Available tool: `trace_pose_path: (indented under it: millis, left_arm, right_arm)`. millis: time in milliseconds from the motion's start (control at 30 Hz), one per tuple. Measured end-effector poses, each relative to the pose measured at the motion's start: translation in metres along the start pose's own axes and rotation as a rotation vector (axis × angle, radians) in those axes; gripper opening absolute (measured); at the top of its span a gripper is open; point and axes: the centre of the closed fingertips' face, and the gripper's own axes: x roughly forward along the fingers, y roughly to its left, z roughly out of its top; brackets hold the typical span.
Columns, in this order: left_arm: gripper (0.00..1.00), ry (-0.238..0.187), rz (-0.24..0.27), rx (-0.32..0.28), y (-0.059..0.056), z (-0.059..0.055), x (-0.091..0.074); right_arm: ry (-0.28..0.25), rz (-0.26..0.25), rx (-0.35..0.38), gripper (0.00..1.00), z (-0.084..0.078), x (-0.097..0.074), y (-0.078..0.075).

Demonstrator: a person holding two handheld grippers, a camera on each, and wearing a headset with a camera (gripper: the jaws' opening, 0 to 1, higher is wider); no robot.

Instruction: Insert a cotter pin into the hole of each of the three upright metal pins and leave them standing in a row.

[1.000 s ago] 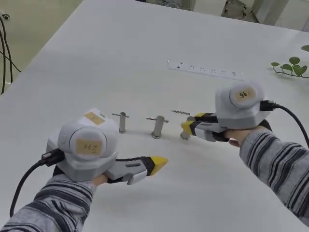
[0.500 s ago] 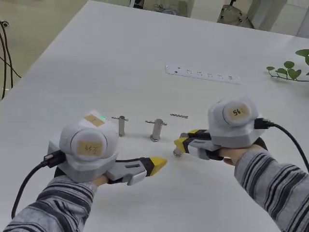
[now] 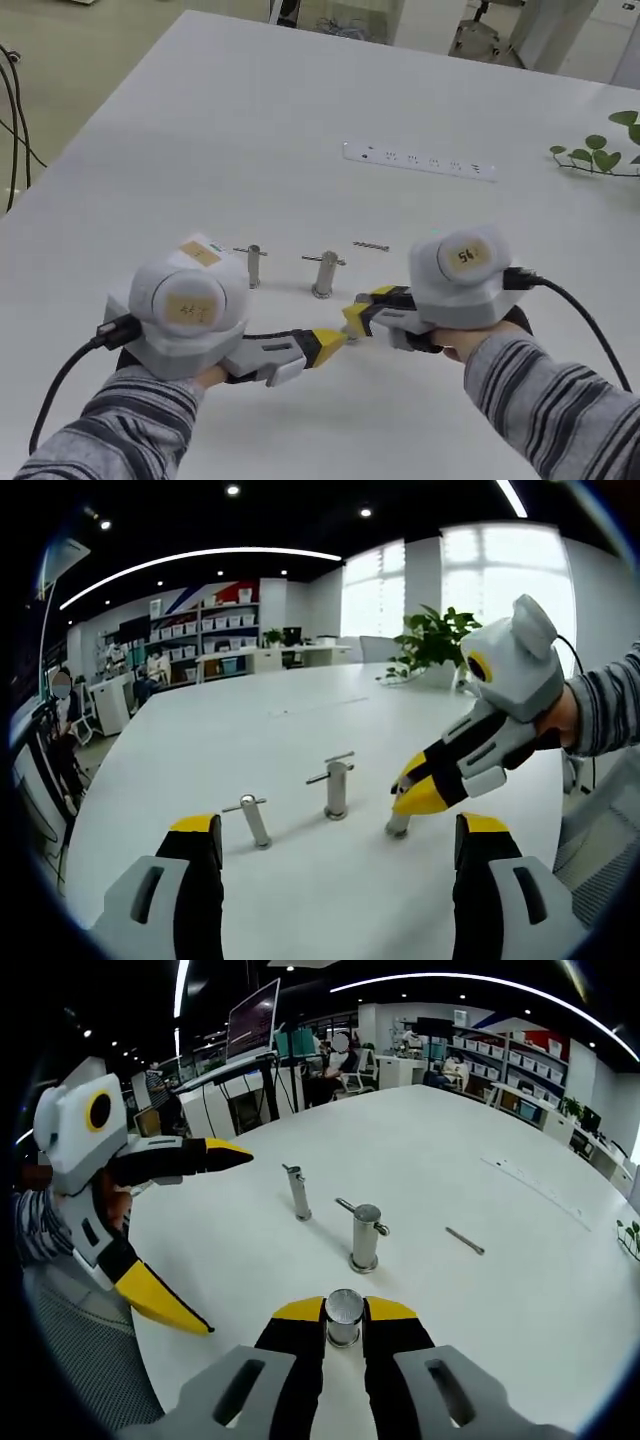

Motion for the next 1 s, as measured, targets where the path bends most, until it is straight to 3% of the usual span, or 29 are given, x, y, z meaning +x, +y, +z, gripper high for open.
trace_pose_path:
  millis: [700,1000]
  left_arm:
    - [0.95,0.005,-0.011,0.006,-0.003,-0.001,0.001]
    - [0.96,0.007,-0.012,0.005,-0.003,-0.002,0.001]
  right_arm:
    - [0.000,-0.014,-0.030,0.09,-0.002,0.002,0.007]
    - [0.022,0.036,-0.056,0.19,-0.006,-0.005,0.010]
